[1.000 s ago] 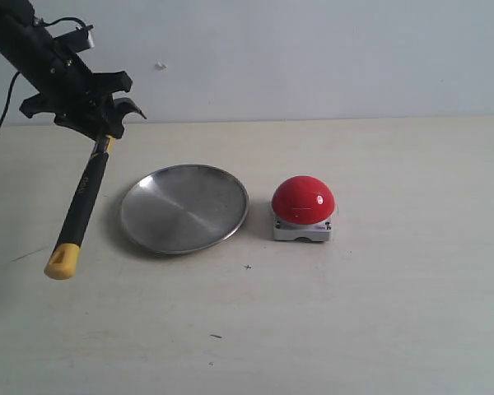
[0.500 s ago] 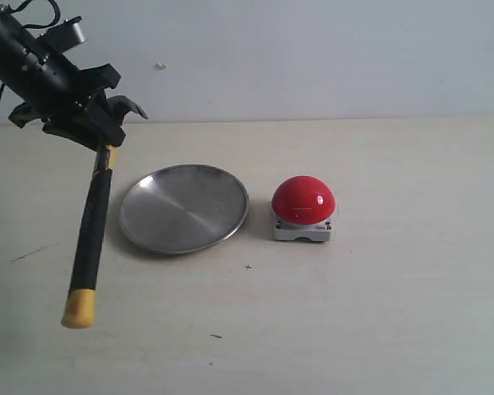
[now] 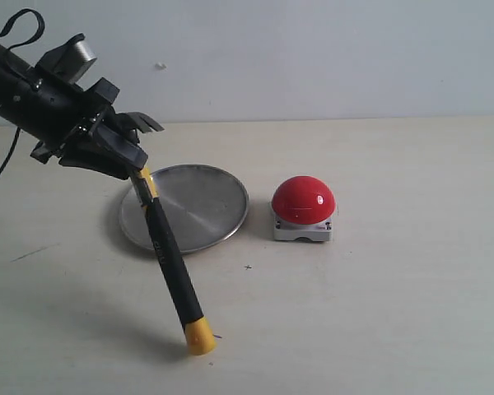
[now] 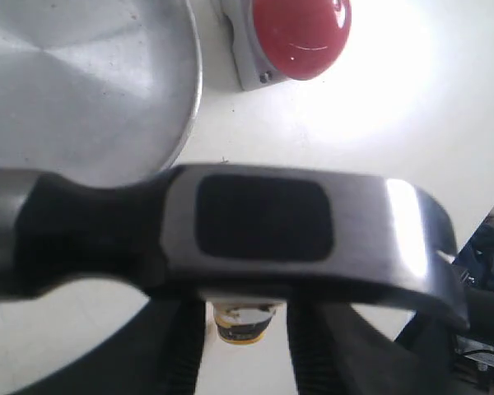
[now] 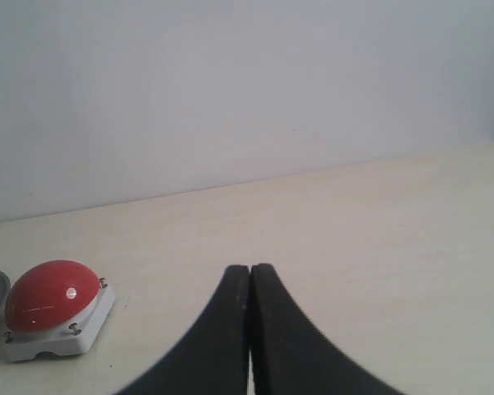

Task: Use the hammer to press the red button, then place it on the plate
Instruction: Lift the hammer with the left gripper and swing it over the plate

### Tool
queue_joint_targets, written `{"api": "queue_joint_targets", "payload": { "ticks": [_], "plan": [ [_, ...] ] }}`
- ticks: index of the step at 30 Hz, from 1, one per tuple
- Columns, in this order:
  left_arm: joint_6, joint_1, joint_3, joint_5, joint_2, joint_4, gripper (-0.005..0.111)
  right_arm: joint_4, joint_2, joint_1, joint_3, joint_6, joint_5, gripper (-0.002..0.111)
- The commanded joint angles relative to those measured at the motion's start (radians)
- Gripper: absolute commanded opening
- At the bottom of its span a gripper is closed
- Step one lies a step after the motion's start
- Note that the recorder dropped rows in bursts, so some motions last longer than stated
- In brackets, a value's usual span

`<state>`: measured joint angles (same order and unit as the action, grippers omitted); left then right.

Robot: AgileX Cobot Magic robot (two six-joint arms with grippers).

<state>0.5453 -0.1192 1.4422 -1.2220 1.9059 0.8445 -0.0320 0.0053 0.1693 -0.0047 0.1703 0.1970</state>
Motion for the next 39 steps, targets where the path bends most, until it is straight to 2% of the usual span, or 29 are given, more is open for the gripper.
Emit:
{"api": "queue_joint_targets", "payload": {
  "ticks": [1, 7, 11, 15, 29, 35, 39],
  "plan": [
    [0.025, 0.001, -0.008, 0.001, -0.038, 0.077, 0.0, 0.002, -0.005, 0.005, 0.005, -0.002, -0.011, 0.0],
    [0.038, 0.001, -0.008, 0.001, -0.038, 0.079, 0.0, 0.002, -0.005, 0.005, 0.005, -0.002, -0.011, 0.0],
    [0.078, 0.001, -0.008, 0.001, -0.038, 0.16, 0.0, 0.002, -0.005, 0.005, 0.005, -0.002, -0.011, 0.0],
    [0.084, -0.001, -0.014, 0.001, -0.038, 0.165, 0.0, 0.002, -0.005, 0.005, 0.005, -0.002, -0.011, 0.0],
    [0.229, -0.001, -0.103, 0.001, -0.034, 0.302, 0.0, -0.015, -0.005, 0.005, 0.005, -0.02, -0.052, 0.0],
    [0.239, -0.001, -0.107, 0.001, -0.029, 0.304, 0.0, 0.287, -0.005, 0.005, 0.005, 0.226, -0.138, 0.0],
    [0.239, -0.001, -0.107, 0.001, -0.029, 0.304, 0.0, 0.302, -0.005, 0.005, 0.005, 0.226, -0.225, 0.0]
  ]
}}
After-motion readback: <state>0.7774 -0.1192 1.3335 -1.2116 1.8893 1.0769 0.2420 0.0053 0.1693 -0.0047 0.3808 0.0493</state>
